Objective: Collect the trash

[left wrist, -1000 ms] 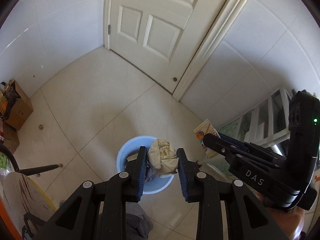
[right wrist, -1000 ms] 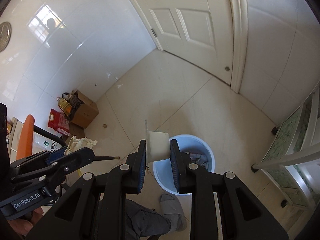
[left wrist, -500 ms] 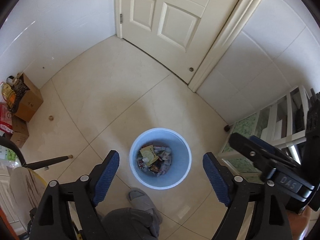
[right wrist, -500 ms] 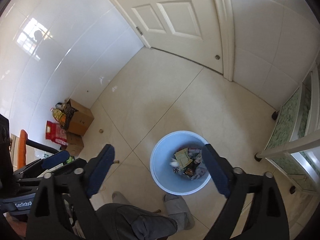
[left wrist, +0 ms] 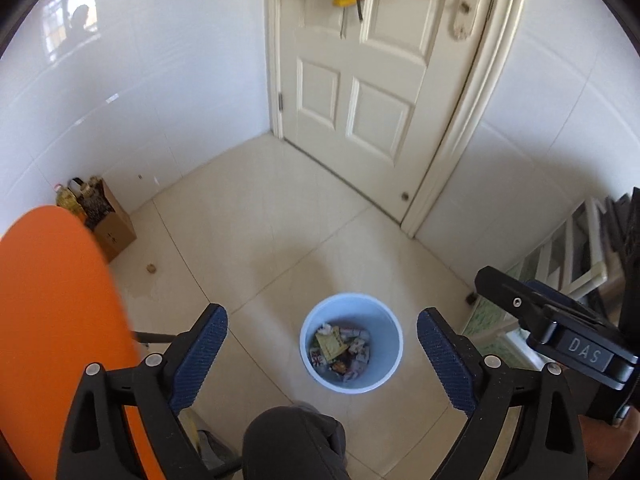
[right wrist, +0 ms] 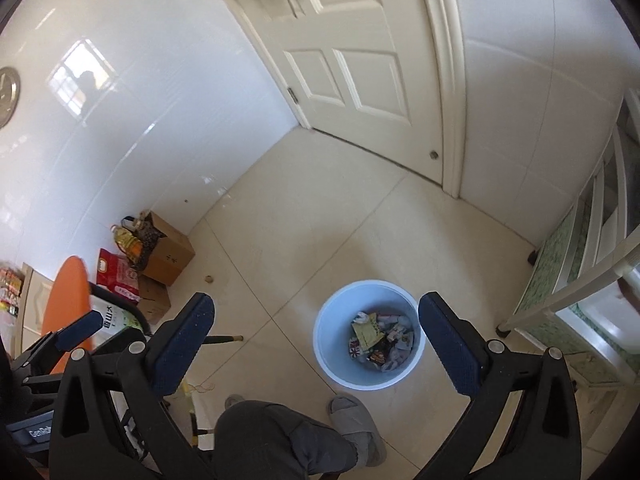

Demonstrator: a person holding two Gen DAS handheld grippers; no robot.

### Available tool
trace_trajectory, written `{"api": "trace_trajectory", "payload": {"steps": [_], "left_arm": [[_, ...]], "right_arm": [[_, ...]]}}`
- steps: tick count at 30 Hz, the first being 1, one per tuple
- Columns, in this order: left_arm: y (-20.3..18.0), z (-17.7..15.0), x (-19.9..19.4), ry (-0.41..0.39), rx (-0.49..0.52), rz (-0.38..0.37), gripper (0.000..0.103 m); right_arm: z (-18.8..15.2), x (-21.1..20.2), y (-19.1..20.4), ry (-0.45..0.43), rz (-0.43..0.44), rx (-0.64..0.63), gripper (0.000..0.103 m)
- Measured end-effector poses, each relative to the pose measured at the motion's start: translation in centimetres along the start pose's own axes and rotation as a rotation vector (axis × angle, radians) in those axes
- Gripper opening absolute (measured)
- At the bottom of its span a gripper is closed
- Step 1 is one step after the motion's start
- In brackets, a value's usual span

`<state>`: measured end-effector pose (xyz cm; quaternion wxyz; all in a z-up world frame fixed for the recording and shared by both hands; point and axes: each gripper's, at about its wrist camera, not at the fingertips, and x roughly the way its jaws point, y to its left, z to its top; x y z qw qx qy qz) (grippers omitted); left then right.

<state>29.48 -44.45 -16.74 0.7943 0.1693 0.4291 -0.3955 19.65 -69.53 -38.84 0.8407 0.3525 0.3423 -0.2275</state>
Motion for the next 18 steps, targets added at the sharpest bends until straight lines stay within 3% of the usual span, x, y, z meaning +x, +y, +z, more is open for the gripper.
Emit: {"api": "trace_trajectory", "payload": {"steps": [8,13,18], "left_arm": [[5.0,-7.1,-15.8,-0.267,-0.101,0.065,0.1],[7.2,-12.9,-25.1,-0.443,-0.181,0.196,0.102],[8.4,-19.1,-31.7,-0.569,-0.255,0.333,0.102]], "right_arm": [[-1.7,-9.7,9.8,-0.152,0.122,-0.152,0.103],[-4.1,-15.0,16.7,-0.234,0.208,-0.271,0.103],[-7.8,-19.7,23.7,-0.311,0.297,-0.392,0.103]]}}
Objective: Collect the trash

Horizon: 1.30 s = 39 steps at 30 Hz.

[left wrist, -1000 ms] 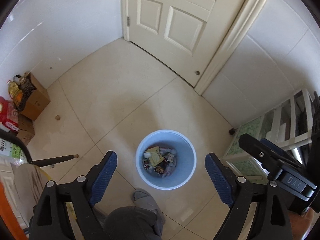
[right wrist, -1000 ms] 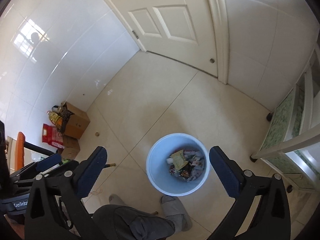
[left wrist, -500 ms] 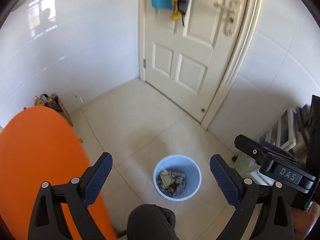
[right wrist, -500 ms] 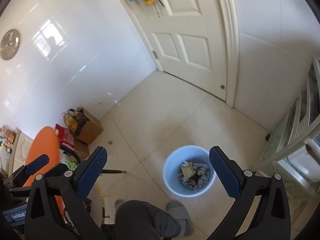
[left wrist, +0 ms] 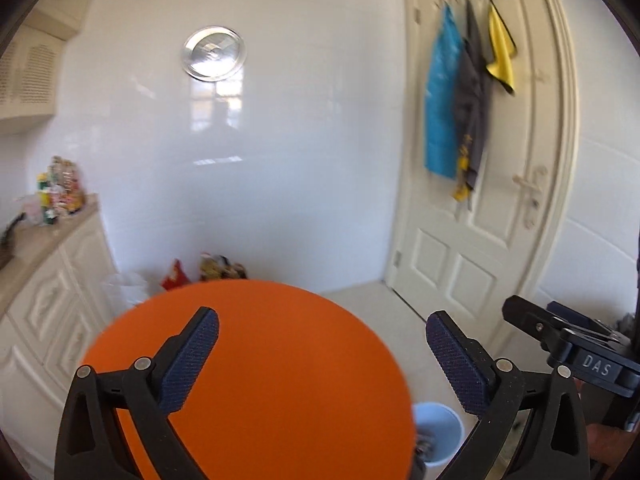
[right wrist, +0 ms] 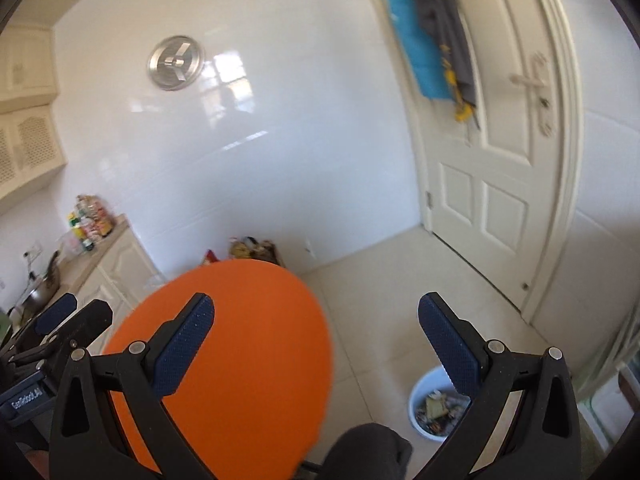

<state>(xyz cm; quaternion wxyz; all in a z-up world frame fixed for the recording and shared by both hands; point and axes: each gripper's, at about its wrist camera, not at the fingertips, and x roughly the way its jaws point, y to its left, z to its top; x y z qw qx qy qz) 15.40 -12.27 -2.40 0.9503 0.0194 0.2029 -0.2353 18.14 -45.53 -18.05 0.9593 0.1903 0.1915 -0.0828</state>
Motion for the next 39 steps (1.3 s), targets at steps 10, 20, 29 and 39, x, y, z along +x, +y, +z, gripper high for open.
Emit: {"api": "trace_trajectory", "payload": {"steps": [10,20,29,39], "left_arm": [[4.0,-7.1,-14.5,-0.134,-0.084,0.21,0.102],[0.7,-14.0,-24.0,-0.182,-0.087,0.305,0.102],[2.5,-12.6,-25.0,-0.165,-0.147,0.318,0.102],[3.5,-9.5,-24.1,-0.129,-0.18,0.322,0.102]], "right_arm": [[-2.5,-4.6,13.2,-0.075,0.166,-0.199,0.103],[-5.8,-8.8,17.5,-0.125,0.207,-0.272,0.103],[-7.3,-9.1,18.6,-0.121,0.218,-0.299,0.103],[-7.7,-9.4,18.8,-0.126,0.19,-0.319,0.103]]}}
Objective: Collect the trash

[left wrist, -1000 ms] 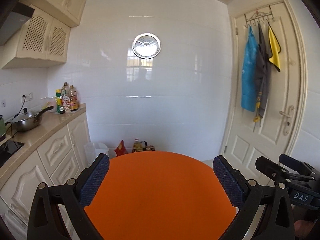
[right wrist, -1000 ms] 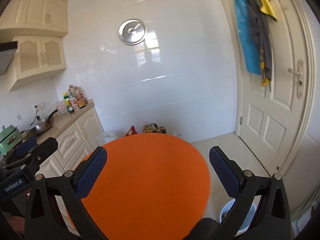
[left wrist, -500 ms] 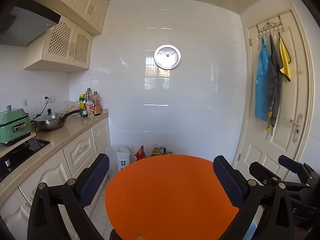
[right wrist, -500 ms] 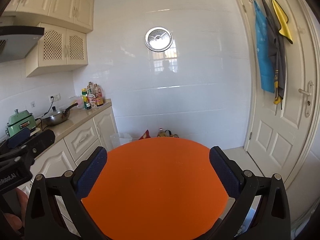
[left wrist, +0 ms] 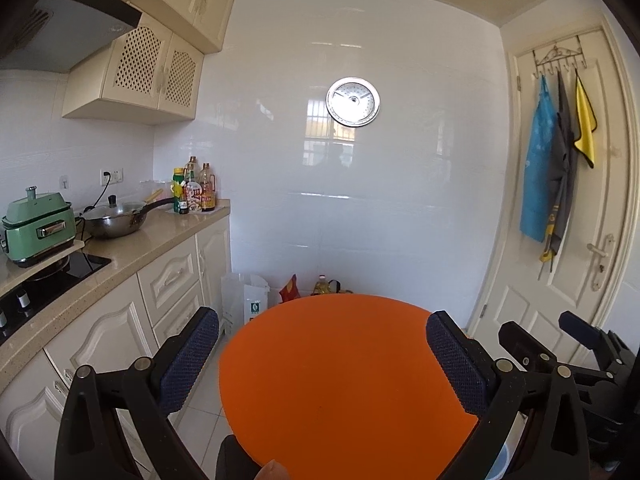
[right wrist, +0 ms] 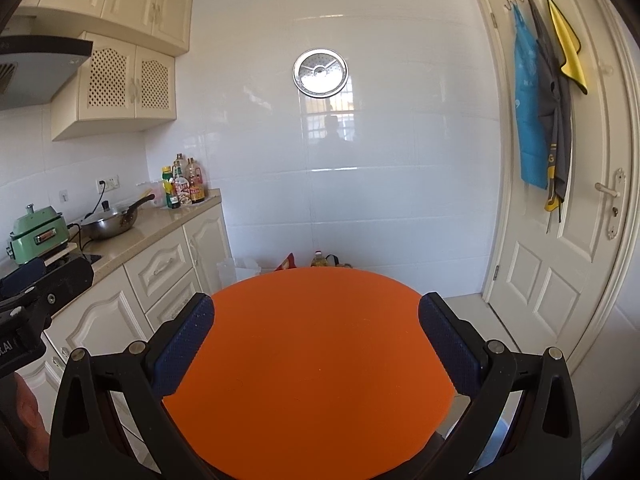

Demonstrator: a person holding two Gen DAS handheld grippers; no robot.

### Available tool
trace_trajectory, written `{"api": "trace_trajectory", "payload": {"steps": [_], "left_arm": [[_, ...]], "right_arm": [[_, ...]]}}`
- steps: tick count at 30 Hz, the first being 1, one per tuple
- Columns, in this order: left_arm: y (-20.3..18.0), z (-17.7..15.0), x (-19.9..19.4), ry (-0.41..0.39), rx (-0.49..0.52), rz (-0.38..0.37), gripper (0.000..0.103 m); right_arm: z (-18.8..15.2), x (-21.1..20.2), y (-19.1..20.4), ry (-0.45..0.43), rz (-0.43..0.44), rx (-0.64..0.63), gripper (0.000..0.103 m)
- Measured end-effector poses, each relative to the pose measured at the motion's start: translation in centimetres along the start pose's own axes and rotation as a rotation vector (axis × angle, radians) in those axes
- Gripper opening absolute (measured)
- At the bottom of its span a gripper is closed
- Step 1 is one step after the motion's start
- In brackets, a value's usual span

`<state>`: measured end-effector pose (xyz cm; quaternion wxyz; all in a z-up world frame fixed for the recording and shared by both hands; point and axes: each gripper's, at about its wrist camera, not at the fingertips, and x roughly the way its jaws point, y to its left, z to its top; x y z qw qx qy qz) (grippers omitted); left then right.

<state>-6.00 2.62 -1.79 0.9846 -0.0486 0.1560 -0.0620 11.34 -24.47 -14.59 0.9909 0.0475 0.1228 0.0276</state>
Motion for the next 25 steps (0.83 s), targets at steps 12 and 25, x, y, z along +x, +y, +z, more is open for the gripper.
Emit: {"api": "trace_trajectory", "payload": {"steps": [12,25], "left_arm": [[-0.6,1.5,1.2,-0.017,0.003,0.055,0.102],[-1.5,-1.5,0.2,-0.065,-0.025,0.012,0.102]], "right_arm": [[0.3,-0.7,1.0,-0.028,-0.005,-0.038,0.103],[0.3,-1.1,1.7,-0.04,-0.011,-0.045,0.103]]}}
